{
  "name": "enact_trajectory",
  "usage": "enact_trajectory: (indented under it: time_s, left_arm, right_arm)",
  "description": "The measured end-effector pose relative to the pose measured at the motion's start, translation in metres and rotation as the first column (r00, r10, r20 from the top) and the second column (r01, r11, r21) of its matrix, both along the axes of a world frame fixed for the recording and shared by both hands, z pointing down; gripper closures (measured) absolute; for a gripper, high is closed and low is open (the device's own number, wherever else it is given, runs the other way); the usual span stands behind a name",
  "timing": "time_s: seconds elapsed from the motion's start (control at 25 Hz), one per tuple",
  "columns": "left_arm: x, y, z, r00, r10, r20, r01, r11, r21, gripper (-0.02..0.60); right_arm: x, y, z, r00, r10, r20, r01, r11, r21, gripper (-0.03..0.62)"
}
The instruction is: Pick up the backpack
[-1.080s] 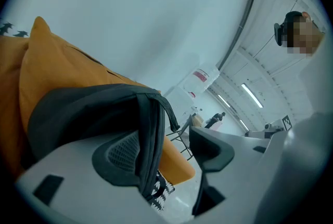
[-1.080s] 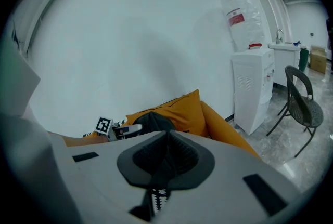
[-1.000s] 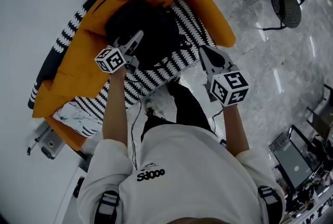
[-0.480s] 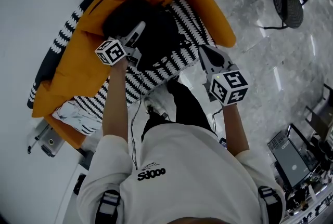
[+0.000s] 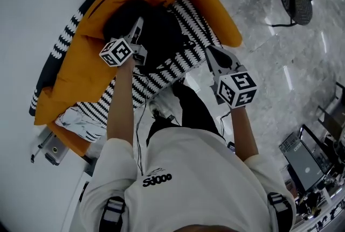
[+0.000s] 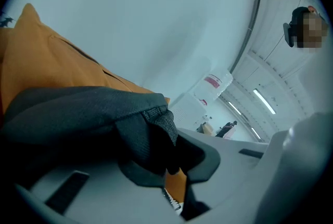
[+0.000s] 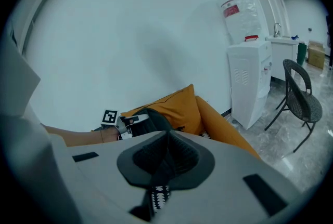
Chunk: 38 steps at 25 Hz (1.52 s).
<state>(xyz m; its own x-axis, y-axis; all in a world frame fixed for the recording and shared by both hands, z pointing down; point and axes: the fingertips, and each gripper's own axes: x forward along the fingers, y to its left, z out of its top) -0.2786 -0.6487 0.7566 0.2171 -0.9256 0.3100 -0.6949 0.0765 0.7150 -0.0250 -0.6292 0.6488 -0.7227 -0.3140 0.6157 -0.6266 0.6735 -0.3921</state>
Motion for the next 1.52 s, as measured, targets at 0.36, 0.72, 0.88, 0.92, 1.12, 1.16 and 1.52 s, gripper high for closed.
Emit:
enact_trajectory:
  time_s: [0.36,0.72,0.88,0.92,1.12,1.16,1.52]
  left_arm:
    - [0.014,0.026,-0.020,0.978,0.034,0.208,-0.041,0.999,0.030,0.543]
    - [0.047,0.073,-0.060,0.955,0.039,0.294,-0.071,0.992,0.102,0.543]
    - [0.066,0.101,-0.083,0.949,0.057,0.311,-0.102,0.986,0.132,0.543]
    - [0.070,0.108,-0.090,0.950,0.055,0.307,-0.103,0.985,0.141,0.543]
    - [0.087,0.150,-0.124,0.954,0.054,0.294,-0.109,0.979,0.173,0.543]
    - [0.089,0.159,-0.130,0.953,0.056,0.299,-0.113,0.978,0.176,0.543]
    - [0.081,0.246,-0.221,0.886,0.002,0.464,-0.123,0.965,0.230,0.543]
  right_arm:
    - [0.010,0.018,-0.011,1.000,0.005,-0.004,-0.005,1.000,0.012,0.556]
    - [0.019,0.057,-0.041,1.000,0.006,-0.008,-0.006,0.998,0.062,0.556]
    - [0.022,0.081,-0.059,1.000,0.005,-0.004,-0.005,0.995,0.102,0.556]
    - [0.024,0.088,-0.064,1.000,0.004,-0.005,-0.004,0.994,0.114,0.556]
    - [0.035,0.128,-0.089,1.000,0.015,0.002,-0.015,0.988,0.152,0.556]
    - [0.038,0.136,-0.094,1.000,0.018,0.005,-0.019,0.987,0.159,0.556]
    - [0.057,0.203,-0.152,0.997,0.038,0.061,-0.052,0.970,0.237,0.556]
